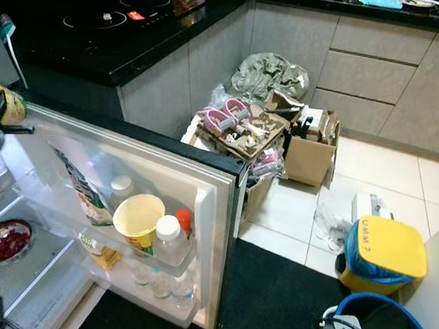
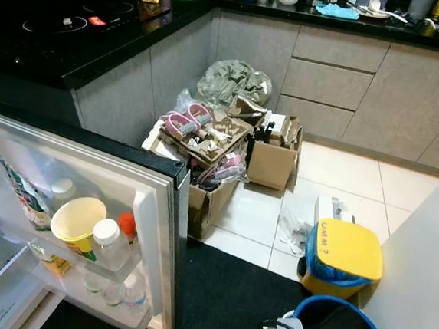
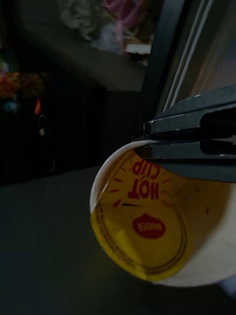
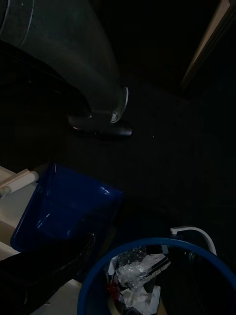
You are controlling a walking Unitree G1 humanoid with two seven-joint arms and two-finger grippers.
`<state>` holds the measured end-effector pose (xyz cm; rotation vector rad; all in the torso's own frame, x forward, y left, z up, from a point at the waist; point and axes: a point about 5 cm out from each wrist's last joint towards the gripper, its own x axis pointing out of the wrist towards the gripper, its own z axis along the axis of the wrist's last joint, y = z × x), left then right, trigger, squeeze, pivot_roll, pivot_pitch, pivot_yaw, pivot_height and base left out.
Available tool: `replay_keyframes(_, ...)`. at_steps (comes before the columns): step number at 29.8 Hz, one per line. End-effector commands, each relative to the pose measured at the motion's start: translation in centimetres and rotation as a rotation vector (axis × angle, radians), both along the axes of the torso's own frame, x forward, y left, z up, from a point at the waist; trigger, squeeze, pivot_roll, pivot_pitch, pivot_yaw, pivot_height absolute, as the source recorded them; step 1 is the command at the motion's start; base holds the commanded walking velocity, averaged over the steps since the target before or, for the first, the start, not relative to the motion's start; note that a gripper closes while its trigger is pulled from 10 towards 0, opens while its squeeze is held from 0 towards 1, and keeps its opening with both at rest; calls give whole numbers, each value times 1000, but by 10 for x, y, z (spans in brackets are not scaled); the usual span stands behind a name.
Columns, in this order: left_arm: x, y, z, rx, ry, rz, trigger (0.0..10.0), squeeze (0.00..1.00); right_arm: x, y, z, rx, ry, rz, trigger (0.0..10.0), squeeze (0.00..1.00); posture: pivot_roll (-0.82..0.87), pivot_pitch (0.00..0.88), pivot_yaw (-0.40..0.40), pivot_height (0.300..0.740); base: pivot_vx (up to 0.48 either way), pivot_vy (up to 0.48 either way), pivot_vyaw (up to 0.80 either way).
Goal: Restocking fridge
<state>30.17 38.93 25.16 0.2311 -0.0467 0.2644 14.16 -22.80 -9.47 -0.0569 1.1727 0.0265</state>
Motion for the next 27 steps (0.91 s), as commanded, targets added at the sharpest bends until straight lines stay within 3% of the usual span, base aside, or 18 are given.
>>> replay_keyframes(1, -6, 5, 13, 58, 8, 13, 10000, 0, -1, -1, 0, -6, 3, 9, 10000, 0, -59, 0, 4, 740, 0, 0, 0)
replay_keyframes(5, -22, 7, 51, 122, -36, 6, 10000, 0, -2, 0, -1, -6, 4, 9, 10000, 0, -59, 0, 4, 740, 0, 0, 0)
replay_keyframes(12, -35, -1, 76, 176, -69, -67, 10000, 0, -3, 0, -1, -6, 6, 10, 10000, 0, -59, 0, 4, 740, 0, 0, 0)
replay_keyframes(17, -39, -12, 83, 121, -106, -220, 10000, 0, -3, 0, -1, -6, 6, 10, 10000, 0, -58, 0, 6, 740, 0, 0, 0)
replay_keyframes(18, -44, -21, 78, 149, -28, -326, 10000, 0, -3, 0, -1, -5, 6, 9, 10000, 0, -61, 0, 7, 740, 0, 0, 0)
replay_keyframes(19, -47, -24, 75, 168, 8, -356, 10000, 0, -3, 0, -1, -5, 5, 8, 10000, 0, -61, 0, 7, 740, 0, 0, 0)
replay_keyframes(20, -47, -24, 75, 168, 8, -356, 10000, 0, -3, 0, -1, -5, 5, 8, 10000, 0, -61, 0, 7, 740, 0, 0, 0)
replay_keyframes(23, -60, -26, 55, 334, 251, -404, 10000, 0, -3, 0, -1, -6, 6, 8, 10000, 0, -59, 0, 8, 740, 0, 0, 0)
replay_keyframes(24, -60, -26, 55, 334, 251, -404, 10000, 0, -3, 0, -1, -6, 6, 8, 10000, 0, -59, 0, 8, 740, 0, 0, 0)
replay_keyframes(27, -68, -24, 47, 413, 370, -415, 10000, 0, -3, -1, -1, -7, 8, 8, 10000, 0, -59, 0, 8, 740, 0, 0, 0)
